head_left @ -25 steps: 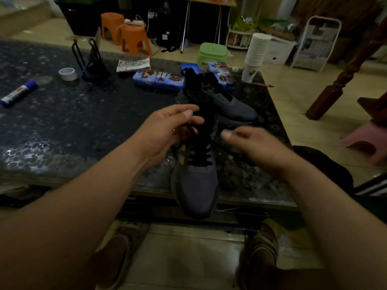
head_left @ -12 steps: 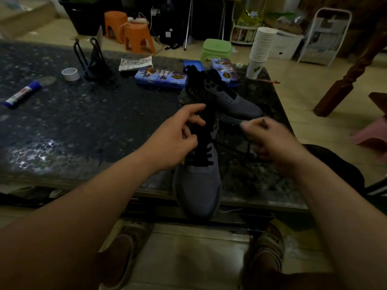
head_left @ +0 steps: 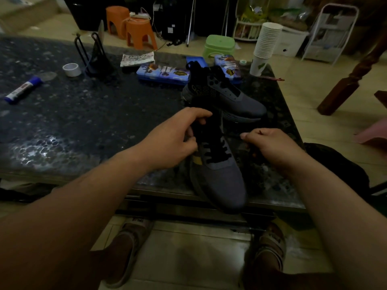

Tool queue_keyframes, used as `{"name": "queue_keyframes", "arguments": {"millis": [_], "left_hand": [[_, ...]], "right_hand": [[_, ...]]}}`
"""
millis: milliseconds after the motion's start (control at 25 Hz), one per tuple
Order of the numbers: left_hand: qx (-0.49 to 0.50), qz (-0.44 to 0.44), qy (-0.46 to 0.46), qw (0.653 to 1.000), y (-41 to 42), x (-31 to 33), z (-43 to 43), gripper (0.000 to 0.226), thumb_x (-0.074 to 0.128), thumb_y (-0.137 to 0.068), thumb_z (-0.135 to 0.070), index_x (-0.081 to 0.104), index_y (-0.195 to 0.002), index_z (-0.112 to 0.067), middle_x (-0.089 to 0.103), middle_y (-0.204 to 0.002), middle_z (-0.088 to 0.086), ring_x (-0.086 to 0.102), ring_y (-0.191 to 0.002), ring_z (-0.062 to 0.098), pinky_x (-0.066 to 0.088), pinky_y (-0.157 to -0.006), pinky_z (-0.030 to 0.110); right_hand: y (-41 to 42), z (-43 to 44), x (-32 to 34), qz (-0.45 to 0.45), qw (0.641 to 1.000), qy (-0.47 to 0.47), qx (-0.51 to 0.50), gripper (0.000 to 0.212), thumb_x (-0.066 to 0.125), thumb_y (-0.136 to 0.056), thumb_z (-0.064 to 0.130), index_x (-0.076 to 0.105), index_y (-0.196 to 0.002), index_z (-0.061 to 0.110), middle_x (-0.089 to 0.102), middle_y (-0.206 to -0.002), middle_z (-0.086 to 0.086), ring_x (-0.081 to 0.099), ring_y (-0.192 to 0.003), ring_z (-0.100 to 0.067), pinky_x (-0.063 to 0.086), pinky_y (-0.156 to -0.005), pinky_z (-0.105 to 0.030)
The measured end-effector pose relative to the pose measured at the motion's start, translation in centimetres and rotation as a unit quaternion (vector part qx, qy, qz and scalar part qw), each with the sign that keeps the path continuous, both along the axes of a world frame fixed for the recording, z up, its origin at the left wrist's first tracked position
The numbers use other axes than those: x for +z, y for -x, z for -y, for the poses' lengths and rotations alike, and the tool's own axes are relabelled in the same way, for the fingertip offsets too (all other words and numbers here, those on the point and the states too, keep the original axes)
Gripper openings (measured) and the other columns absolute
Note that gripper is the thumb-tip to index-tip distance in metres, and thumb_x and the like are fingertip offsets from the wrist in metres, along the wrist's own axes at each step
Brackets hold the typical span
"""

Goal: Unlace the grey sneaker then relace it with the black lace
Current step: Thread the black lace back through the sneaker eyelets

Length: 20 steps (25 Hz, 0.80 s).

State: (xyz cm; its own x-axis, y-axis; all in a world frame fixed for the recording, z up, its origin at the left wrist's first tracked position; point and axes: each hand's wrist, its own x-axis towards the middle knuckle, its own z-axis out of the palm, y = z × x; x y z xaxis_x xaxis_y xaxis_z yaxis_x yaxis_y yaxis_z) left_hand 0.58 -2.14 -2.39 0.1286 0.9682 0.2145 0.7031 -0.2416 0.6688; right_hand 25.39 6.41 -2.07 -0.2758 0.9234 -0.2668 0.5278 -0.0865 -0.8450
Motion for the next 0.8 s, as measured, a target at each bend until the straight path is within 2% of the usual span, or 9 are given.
{"name": "queue_keyframes", "arguments": {"millis": [80, 160, 280, 360, 440, 560, 640, 760, 800], "left_hand": [[0.056, 0.049, -0.024, 0.997, 0.5, -0.2, 0.2, 0.059, 0.061, -0.094, -0.006, 0.044, -0.145, -0.032, 0.052, -0.122, -0.008, 0.06, -0.095, 0.007, 0.051, -0.078, 0.021], [0.114, 0.061, 0.016, 0.991, 0.9, -0.6, 0.3, 0.033, 0.065, -0.095, -0.019, 0.053, -0.124, -0.029, 0.057, -0.113, -0.004, 0.061, -0.091, 0.007, 0.051, -0.077, 0.03], [0.066, -0.153, 0.138, 0.976, 0.4, -1.7, 1.0, 0.022, 0.066, -0.093, -0.049, 0.059, -0.099, -0.029, 0.058, -0.1, -0.009, 0.056, -0.098, 0.016, 0.046, -0.087, 0.04], [0.05, -0.194, 0.127, 0.971, -0.1, -1.7, 1.1, 0.018, 0.063, -0.096, -0.046, 0.056, -0.087, -0.032, 0.055, -0.094, -0.01, 0.052, -0.096, 0.015, 0.042, -0.088, 0.04], [0.046, -0.066, 0.126, 0.989, -0.2, -0.7, 1.0, 0.022, 0.062, -0.099, -0.03, 0.051, -0.08, -0.024, 0.062, -0.081, -0.005, 0.056, -0.074, 0.009, 0.044, -0.073, 0.034], [0.024, 0.153, 0.15, 0.976, -0.8, 2.1, 0.9, 0.016, 0.058, -0.101, -0.012, 0.053, -0.085, -0.012, 0.061, -0.059, 0.003, 0.055, -0.052, 0.013, 0.043, -0.055, 0.03], [0.007, 0.192, 0.135, 0.972, -1.3, 3.9, 0.8, 0.011, 0.057, -0.099, -0.01, 0.057, -0.088, -0.011, 0.057, -0.056, 0.001, 0.054, -0.052, 0.017, 0.044, -0.056, 0.032], [0.021, 0.171, 0.136, 0.976, -1.2, 5.2, 0.5, 0.012, 0.061, -0.1, -0.019, 0.061, -0.09, -0.014, 0.061, -0.058, -0.004, 0.065, -0.063, 0.022, 0.048, -0.058, 0.031], [0.03, 0.16, 0.144, 0.976, -0.7, 5.3, 0.4, 0.015, 0.061, -0.103, -0.024, 0.061, -0.09, -0.015, 0.06, -0.056, -0.007, 0.066, -0.064, 0.02, 0.05, -0.06, 0.031]], "right_hand": [[-0.3, 0.3, 0.2, 0.083, 0.996, -0.024, 0.019, 0.032, 0.067, -0.099, 0.038, 0.069, -0.079, 0.013, 0.058, -0.061, 0.005, 0.05, -0.046, -0.005, 0.039, -0.046, -0.019], [-0.3, 0.3, 0.4, 0.099, 0.993, -0.067, -0.003, 0.019, 0.066, -0.099, 0.039, 0.071, -0.095, 0.021, 0.066, -0.079, 0.01, 0.058, -0.062, 0.001, 0.04, -0.054, -0.021], [0.0, 0.2, 0.9, 0.068, 0.983, -0.149, -0.078, 0.022, 0.064, -0.1, 0.039, 0.065, -0.116, 0.025, 0.063, -0.096, 0.015, 0.058, -0.081, 0.001, 0.041, -0.061, -0.022], [0.5, 0.7, 1.3, 0.042, 0.973, -0.206, -0.094, 0.017, 0.063, -0.1, 0.035, 0.065, -0.115, 0.026, 0.063, -0.097, 0.016, 0.06, -0.085, 0.0, 0.042, -0.063, -0.019], [1.3, 1.6, 1.8, 0.002, 0.968, -0.246, -0.057, 0.013, 0.061, -0.101, 0.023, 0.066, -0.112, 0.028, 0.066, -0.097, 0.014, 0.063, -0.085, -0.002, 0.045, -0.062, -0.013], [3.4, 3.3, 3.0, -0.05, 0.963, -0.22, 0.147, 0.044, 0.061, -0.093, 0.004, 0.061, -0.13, 0.028, 0.068, -0.116, 0.014, 0.065, -0.092, -0.004, 0.053, -0.073, -0.016], [4.8, 3.8, 3.4, -0.006, 0.943, -0.219, 0.249, 0.047, 0.067, -0.092, 0.01, 0.059, -0.132, 0.031, 0.071, -0.114, 0.012, 0.066, -0.099, -0.004, 0.053, -0.08, -0.021], [4.9, 3.1, 3.7, -0.038, 0.966, -0.198, 0.165, 0.007, 0.069, -0.097, 0.022, 0.071, -0.105, 0.021, 0.073, -0.084, -0.001, 0.066, -0.071, -0.004, 0.05, -0.067, -0.023], [4.5, 2.7, 3.7, -0.058, 0.974, -0.181, 0.121, 0.006, 0.068, -0.099, 0.022, 0.072, -0.099, 0.018, 0.072, -0.08, -0.004, 0.066, -0.069, -0.006, 0.051, -0.069, -0.026]]}}
